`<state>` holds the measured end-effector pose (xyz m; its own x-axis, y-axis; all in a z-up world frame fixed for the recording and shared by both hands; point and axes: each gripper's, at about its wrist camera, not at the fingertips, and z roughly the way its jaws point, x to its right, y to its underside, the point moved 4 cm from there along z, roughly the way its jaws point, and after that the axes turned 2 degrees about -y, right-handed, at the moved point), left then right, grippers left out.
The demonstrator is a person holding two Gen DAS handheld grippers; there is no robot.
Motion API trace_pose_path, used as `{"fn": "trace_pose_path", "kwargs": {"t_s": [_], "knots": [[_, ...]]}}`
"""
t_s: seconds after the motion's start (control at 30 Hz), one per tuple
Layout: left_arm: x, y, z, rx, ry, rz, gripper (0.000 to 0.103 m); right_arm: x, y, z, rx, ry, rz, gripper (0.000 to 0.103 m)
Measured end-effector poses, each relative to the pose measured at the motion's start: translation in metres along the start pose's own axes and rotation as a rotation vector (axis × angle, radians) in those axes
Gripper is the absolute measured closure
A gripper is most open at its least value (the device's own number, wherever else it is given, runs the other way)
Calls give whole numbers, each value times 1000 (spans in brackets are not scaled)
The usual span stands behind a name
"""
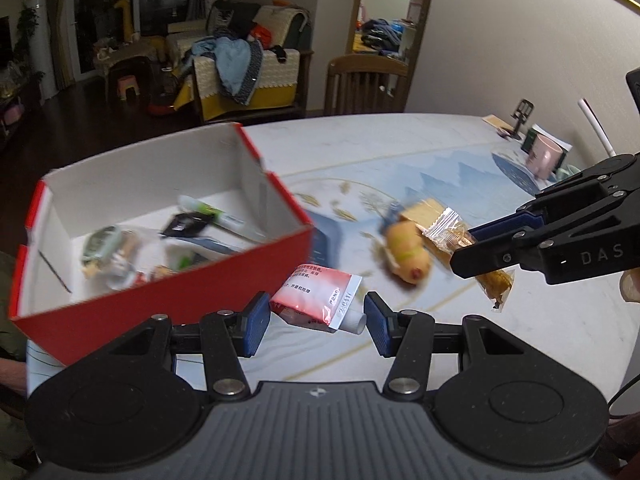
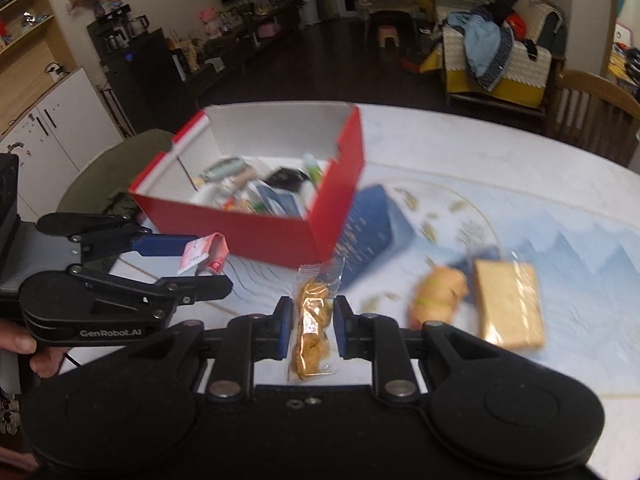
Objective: Organize objects
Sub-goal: 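Carry the snack stick and the pink sachet with both grippers over the red box, then open the right gripper to drop the snack stick while the left gripper releases the sachet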
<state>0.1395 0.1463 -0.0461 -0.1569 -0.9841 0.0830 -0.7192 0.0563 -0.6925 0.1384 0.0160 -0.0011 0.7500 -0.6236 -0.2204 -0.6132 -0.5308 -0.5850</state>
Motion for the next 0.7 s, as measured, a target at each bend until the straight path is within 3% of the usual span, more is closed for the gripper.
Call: {"fn": "trace_pose_path", "kwargs": {"t_s": [0.37, 0.7], "knots": [[-74, -21, -3, 24, -37, 12, 52, -50, -53, 44, 18, -2, -51, 82], [-130, -44, 26, 3, -93, 23, 52, -61, -92, 98, -11, 53, -50, 82]]}}
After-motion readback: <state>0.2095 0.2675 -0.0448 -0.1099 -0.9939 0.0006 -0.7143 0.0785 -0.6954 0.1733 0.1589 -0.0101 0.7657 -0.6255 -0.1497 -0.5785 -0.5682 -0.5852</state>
